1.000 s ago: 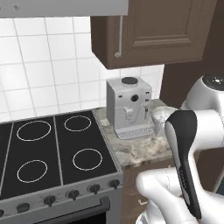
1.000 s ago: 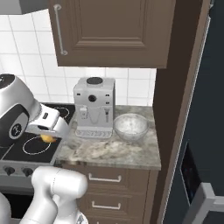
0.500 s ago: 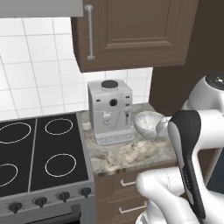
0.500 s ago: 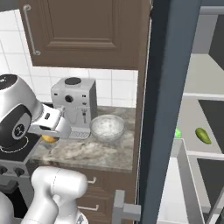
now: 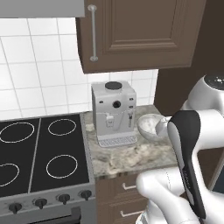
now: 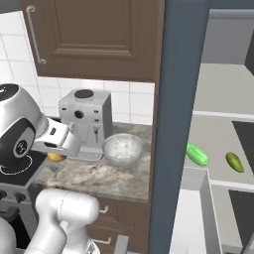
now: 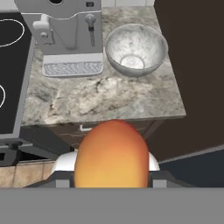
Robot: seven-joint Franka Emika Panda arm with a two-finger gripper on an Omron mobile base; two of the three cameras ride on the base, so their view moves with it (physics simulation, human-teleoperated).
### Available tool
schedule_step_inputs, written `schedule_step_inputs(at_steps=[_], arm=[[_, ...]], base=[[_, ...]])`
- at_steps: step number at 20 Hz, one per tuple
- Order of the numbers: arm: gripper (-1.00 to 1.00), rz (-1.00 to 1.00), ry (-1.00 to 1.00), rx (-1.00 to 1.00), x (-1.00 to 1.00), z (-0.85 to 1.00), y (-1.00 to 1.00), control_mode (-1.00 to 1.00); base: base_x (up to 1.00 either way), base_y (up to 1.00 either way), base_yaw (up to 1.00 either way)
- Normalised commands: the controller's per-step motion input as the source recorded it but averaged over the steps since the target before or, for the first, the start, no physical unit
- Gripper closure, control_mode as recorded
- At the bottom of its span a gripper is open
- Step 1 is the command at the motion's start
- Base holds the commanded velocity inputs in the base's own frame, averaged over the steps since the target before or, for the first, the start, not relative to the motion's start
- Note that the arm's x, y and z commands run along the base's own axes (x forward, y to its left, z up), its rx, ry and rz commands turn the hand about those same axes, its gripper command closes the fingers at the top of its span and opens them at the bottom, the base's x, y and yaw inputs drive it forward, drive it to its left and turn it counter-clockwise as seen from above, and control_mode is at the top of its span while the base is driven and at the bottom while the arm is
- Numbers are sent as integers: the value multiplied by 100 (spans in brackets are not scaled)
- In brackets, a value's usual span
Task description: Take the mango, corn, and mango from the freezer and place them in the bowl on the counter.
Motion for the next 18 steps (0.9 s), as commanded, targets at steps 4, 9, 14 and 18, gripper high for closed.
schedule_step_inputs(at_steps=[4,9,14,18], arm=[[100,0,0,0,0,0,0,100],[100,0,0,0,0,0,0,100],[100,-2,0,2,40,0,-33,-100],[100,-5,0,2,69,0,-38,-100]], base=[[39,-5,3],[46,-8,1],[0,0,0],[0,0,0]])
